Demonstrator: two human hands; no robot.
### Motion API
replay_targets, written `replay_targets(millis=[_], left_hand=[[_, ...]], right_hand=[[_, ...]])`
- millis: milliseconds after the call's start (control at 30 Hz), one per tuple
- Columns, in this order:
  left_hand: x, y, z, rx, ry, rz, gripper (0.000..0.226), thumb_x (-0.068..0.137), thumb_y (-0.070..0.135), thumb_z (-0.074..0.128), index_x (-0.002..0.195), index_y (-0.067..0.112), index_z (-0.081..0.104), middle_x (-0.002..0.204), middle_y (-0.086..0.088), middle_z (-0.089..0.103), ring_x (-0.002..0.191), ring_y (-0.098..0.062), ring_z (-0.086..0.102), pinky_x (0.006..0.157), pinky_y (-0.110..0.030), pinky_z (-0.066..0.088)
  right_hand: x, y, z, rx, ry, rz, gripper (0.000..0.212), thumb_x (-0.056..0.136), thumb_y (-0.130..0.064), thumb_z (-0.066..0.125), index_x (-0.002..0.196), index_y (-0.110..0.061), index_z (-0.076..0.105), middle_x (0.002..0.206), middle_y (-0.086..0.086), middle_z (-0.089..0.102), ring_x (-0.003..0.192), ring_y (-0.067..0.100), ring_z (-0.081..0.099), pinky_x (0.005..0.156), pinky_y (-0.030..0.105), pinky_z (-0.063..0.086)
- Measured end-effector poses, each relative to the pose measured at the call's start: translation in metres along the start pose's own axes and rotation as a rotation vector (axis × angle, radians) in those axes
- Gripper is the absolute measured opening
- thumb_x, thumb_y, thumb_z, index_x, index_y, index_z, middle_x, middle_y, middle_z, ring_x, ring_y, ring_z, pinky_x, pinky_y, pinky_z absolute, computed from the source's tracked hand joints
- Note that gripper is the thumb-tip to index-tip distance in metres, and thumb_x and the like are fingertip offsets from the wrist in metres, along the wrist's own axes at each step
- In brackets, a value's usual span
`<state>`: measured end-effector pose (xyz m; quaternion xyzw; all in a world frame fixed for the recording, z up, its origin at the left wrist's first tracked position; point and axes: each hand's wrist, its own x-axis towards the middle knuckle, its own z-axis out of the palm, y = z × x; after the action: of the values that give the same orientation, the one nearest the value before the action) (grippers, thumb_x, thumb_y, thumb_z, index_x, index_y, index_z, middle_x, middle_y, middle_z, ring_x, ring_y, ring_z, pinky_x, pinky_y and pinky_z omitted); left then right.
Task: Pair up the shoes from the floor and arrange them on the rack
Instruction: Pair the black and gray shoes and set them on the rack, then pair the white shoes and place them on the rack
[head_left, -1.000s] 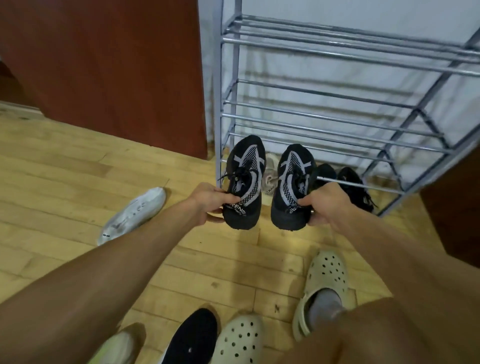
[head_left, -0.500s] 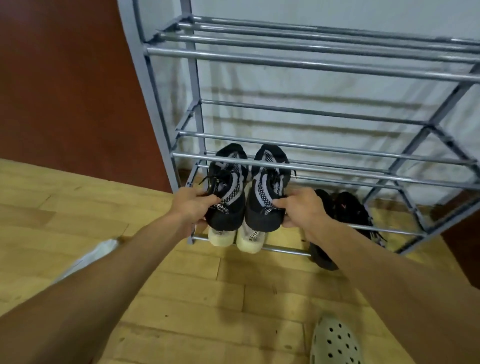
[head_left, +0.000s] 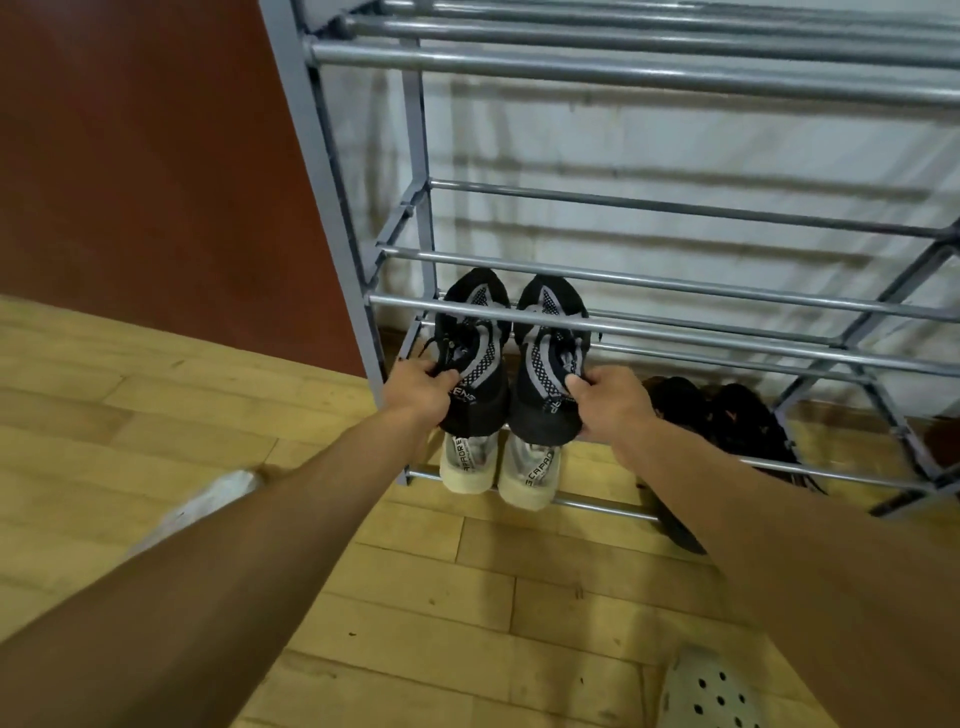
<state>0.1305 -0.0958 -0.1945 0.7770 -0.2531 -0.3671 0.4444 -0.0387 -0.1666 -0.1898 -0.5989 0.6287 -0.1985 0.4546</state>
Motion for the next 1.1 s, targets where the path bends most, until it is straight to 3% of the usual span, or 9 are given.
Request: replay_targets(millis=[200, 300, 433, 567, 700, 833, 933, 1033, 1100], left_hand=[[-0.033, 0.003, -0.015, -0.057, -0.060, 0.007, 0.035, 0.095, 0.025, 0.055, 0.125, 0.008, 0.059, 0.122, -0.009, 0.063, 0.112, -0.028, 0.060, 0.099, -0.041, 0.049], [-0.063, -0.001, -0.034, -0.012, -0.103, 0.027, 0.035, 0.094, 0.023, 0.055, 0.127, 0.011, 0.055, 0.100, -0.003, 0.059, 0.097, -0.021, 0.056, 0.098, -0.041, 0.049], [-0.109, -0.013, -0.073, -0.005, -0.183, -0.003, 0.009, 0.094, 0.023, 0.056, 0.093, 0.016, 0.061, 0.093, -0.002, 0.057, 0.087, -0.018, 0.054, 0.088, -0.037, 0.050], [-0.153, -0.031, -0.114, 0.018, -0.195, -0.019, 0.020, 0.095, 0.023, 0.055, 0.107, 0.010, 0.064, 0.105, -0.007, 0.061, 0.094, -0.022, 0.061, 0.084, -0.036, 0.053], [-0.203, -0.068, -0.148, 0.073, -0.230, -0.068, 0.022, 0.094, 0.021, 0.053, 0.112, 0.012, 0.062, 0.108, -0.007, 0.061, 0.090, -0.024, 0.064, 0.077, -0.034, 0.055], [-0.248, -0.126, -0.171, 0.156, -0.246, -0.163, 0.028, 0.093, 0.022, 0.056, 0.120, 0.012, 0.060, 0.109, -0.004, 0.061, 0.090, -0.022, 0.064, 0.068, -0.030, 0.053], [-0.278, -0.168, -0.186, 0.191, -0.262, -0.187, 0.023, 0.094, 0.020, 0.053, 0.116, 0.017, 0.060, 0.108, -0.003, 0.062, 0.090, -0.023, 0.063, 0.073, -0.030, 0.051], [-0.306, -0.211, -0.192, 0.144, -0.243, -0.238, 0.018, 0.093, 0.017, 0.053, 0.109, 0.020, 0.062, 0.100, -0.004, 0.061, 0.085, -0.021, 0.061, 0.069, -0.027, 0.047], [-0.325, -0.247, -0.189, 0.122, -0.225, -0.311, 0.021, 0.092, 0.016, 0.055, 0.112, 0.019, 0.062, 0.100, -0.005, 0.061, 0.086, -0.021, 0.060, 0.070, -0.028, 0.046]], right_hand=[[-0.029, -0.009, -0.001, -0.006, -0.098, 0.008, 0.030, 0.094, -0.012, 0.054, 0.124, -0.014, 0.057, 0.120, 0.010, 0.063, 0.113, 0.029, 0.059, 0.099, 0.047, 0.049], [-0.063, -0.012, -0.001, -0.121, -0.030, -0.061, 0.046, 0.087, -0.005, 0.056, 0.132, -0.013, 0.049, 0.128, 0.011, 0.059, 0.117, 0.030, 0.056, 0.101, 0.044, 0.048], [-0.136, -0.016, -0.005, -0.437, 0.068, -0.252, 0.042, 0.092, -0.008, 0.052, 0.133, -0.013, 0.052, 0.138, 0.008, 0.044, 0.122, 0.028, 0.050, 0.100, 0.039, 0.042], [-0.196, -0.023, 0.006, -0.659, -0.160, -0.256, 0.031, 0.092, -0.006, 0.049, 0.120, -0.007, 0.063, 0.129, 0.011, 0.051, 0.116, 0.030, 0.054, 0.099, 0.039, 0.046], [-0.250, -0.034, 0.041, -0.850, -0.439, -0.271, 0.021, 0.091, -0.008, 0.045, 0.100, -0.001, 0.063, 0.107, 0.012, 0.063, 0.099, 0.029, 0.061, 0.084, 0.037, 0.052], [-0.306, -0.034, 0.075, -0.981, -0.551, -0.360, 0.011, 0.091, -0.011, 0.045, 0.081, -0.010, 0.050, 0.076, 0.003, 0.048, 0.079, 0.027, 0.053, 0.067, 0.032, 0.042], [-0.332, -0.018, 0.098, -1.004, -0.641, -0.418, 0.014, 0.093, -0.016, 0.045, 0.088, -0.011, 0.057, 0.087, 0.005, 0.053, 0.080, 0.024, 0.053, 0.067, 0.032, 0.046], [-0.351, 0.006, 0.111, -1.071, -0.814, -0.428, 0.030, 0.094, -0.020, 0.049, 0.118, -0.016, 0.065, 0.121, 0.005, 0.062, 0.107, 0.026, 0.059, 0.092, 0.039, 0.052], [-0.364, 0.015, 0.113, -1.175, -0.915, -0.450, 0.034, 0.095, -0.023, 0.051, 0.126, -0.016, 0.062, 0.128, 0.005, 0.060, 0.115, 0.025, 0.057, 0.097, 0.037, 0.049]])
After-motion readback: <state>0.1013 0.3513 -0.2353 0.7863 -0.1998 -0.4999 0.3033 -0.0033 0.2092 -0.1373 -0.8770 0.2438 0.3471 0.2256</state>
